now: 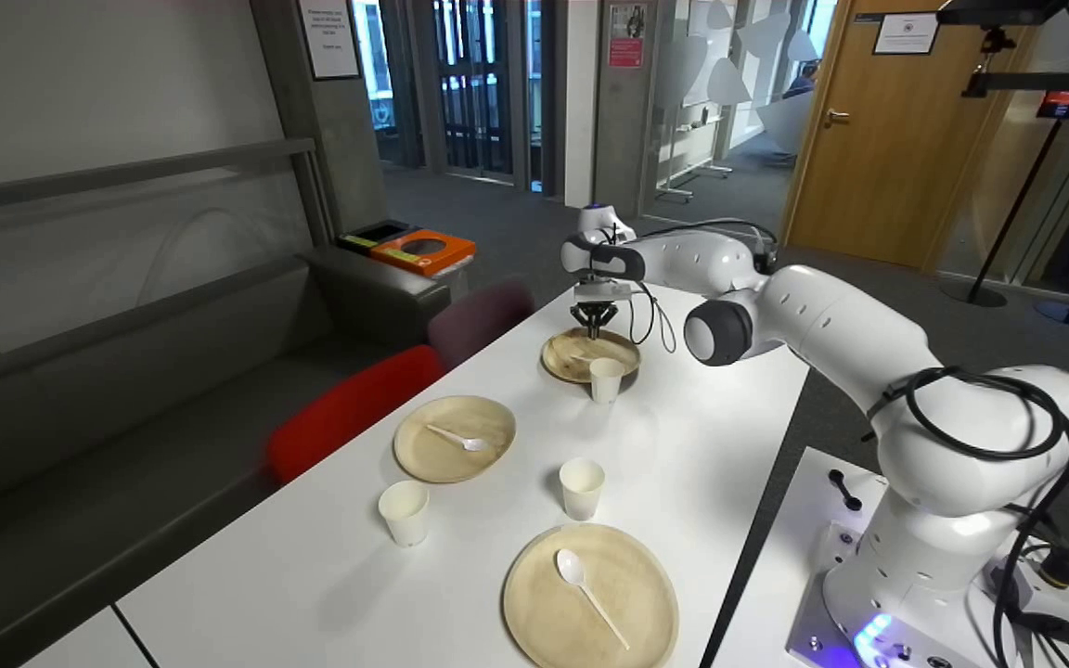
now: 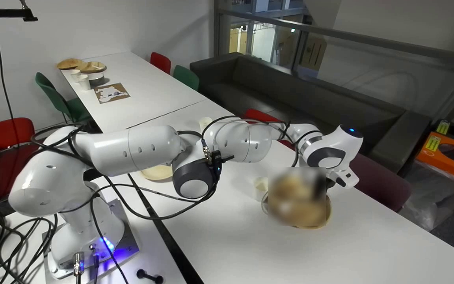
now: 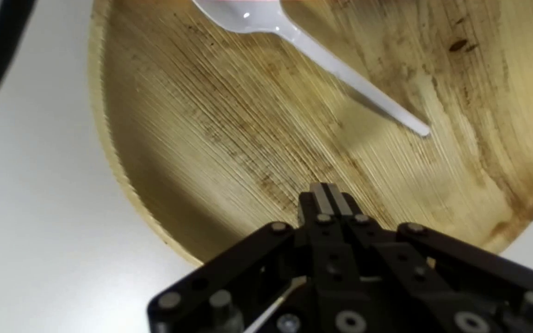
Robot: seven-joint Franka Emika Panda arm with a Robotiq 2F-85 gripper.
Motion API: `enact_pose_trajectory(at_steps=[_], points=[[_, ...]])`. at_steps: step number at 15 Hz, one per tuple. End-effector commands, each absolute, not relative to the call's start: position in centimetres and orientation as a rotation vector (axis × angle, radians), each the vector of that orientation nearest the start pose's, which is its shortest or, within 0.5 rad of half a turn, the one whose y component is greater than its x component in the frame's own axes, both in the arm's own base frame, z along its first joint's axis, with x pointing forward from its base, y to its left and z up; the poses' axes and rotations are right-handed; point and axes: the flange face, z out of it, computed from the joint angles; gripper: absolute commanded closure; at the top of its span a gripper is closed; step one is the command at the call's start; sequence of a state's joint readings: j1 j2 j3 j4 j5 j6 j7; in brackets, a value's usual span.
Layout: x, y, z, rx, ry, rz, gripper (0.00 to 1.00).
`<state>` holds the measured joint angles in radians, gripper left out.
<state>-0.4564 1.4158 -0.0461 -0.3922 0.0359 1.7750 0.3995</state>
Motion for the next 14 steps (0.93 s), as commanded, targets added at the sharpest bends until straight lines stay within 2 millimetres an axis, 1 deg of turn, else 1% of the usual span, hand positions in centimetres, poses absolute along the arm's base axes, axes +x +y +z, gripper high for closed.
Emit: enact_pose_trajectory(at_steps=[1,4,9,12,14], points=[[72.2,-35.7,20.8,-2.830,1.290,0.021,1.00],[72.7,-34.0,20.6,-2.828,1.241,0.053,1.00],[73.4,-30.8,19.1,-2.829,1.171,0.147,1.00],[73.2,-29.8,18.1,-2.828,1.159,0.214,1.00],[72.9,-29.7,17.6,-2.824,1.165,0.263,1.00]])
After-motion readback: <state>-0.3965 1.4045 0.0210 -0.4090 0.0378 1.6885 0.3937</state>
